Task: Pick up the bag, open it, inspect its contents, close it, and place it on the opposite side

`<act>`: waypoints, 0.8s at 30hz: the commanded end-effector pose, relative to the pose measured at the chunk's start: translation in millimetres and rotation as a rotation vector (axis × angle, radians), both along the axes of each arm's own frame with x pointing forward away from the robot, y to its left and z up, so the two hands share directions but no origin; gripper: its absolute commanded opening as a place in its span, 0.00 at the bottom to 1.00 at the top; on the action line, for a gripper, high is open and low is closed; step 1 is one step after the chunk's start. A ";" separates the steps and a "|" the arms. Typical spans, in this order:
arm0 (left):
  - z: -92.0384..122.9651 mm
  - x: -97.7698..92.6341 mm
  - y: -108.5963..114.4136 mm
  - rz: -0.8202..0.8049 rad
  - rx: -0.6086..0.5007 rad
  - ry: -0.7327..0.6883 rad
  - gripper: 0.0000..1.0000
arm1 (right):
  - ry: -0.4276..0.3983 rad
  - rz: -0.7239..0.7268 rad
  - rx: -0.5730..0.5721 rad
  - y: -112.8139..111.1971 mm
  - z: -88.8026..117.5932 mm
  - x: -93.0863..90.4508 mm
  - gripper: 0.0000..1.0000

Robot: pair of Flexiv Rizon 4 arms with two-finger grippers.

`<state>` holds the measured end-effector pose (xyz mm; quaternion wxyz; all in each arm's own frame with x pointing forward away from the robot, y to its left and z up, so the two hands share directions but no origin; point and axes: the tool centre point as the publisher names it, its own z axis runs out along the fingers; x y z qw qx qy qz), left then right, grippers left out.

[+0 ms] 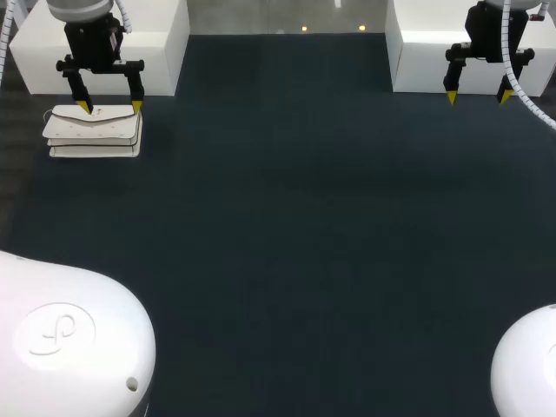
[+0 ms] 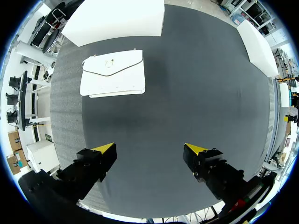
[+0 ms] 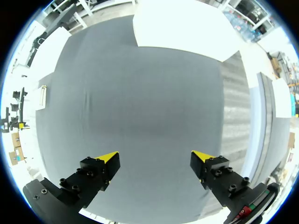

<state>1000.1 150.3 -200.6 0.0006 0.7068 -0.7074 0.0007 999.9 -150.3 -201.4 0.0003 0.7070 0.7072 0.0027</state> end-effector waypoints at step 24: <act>-1.2 5.9 17.4 -0.067 -0.212 0.052 1.00 | -0.136 0.334 0.038 21.0 -7.1 -0.3 1.00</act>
